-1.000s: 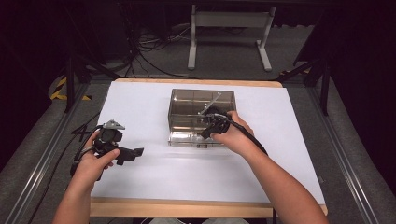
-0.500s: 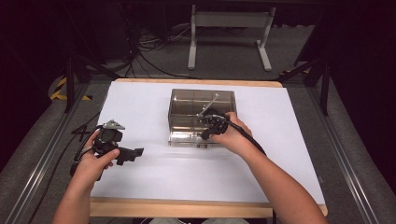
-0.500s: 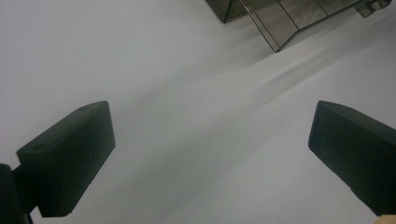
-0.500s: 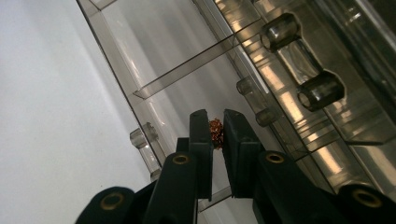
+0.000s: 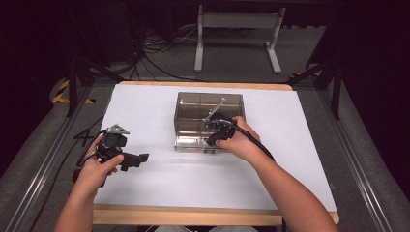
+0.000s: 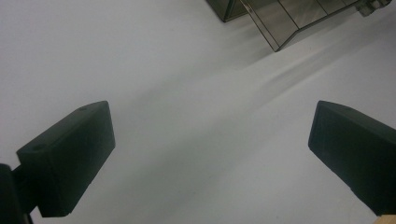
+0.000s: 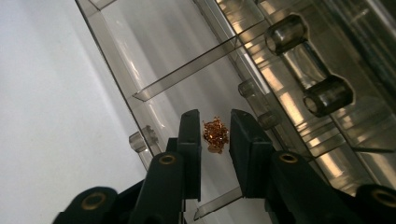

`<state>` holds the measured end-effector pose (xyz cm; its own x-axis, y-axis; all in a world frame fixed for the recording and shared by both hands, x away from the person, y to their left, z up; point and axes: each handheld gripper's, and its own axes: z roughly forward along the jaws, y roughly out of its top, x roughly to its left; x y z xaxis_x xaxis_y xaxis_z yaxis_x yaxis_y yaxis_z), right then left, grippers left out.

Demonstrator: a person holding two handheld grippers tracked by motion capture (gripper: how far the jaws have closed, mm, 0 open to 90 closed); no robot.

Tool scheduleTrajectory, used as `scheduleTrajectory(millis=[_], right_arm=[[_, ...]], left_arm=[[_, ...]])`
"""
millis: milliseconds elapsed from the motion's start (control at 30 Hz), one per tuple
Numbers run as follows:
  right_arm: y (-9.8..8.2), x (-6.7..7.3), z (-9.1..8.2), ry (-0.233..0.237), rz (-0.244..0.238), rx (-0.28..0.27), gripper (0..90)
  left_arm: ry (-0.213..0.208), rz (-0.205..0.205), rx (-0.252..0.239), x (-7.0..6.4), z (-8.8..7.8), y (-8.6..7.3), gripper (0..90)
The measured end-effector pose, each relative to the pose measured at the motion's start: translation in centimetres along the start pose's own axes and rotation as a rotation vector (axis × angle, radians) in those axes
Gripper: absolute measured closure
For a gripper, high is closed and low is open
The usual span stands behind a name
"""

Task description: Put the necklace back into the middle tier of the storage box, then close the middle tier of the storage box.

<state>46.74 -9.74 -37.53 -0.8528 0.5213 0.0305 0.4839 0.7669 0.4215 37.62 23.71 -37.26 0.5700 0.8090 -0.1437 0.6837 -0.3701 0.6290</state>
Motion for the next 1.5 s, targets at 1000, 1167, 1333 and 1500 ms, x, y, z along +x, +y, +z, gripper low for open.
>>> scheduleTrajectory(millis=[1000,1167,1333,1500], right_arm=[[-1.0,1.7,-4.0,0.04,-0.06,-0.1,90.0],[-1.3,2.0,-4.3,0.062,-0.074,-0.104,90.0],[-1.6,2.5,-4.6,0.083,-0.1,-0.097,90.0],[-2.0,3.0,-4.6,0.096,-0.12,-0.085,90.0]], left_arm=[[-0.002,0.006,0.006,0.0,0.2,0.1,1.2],[-0.003,0.003,0.004,-0.1,0.2,0.1,1.2],[-0.001,0.01,0.011,-0.1,0.3,0.2,1.2],[-0.003,0.009,0.011,-0.1,0.3,0.2,1.2]])
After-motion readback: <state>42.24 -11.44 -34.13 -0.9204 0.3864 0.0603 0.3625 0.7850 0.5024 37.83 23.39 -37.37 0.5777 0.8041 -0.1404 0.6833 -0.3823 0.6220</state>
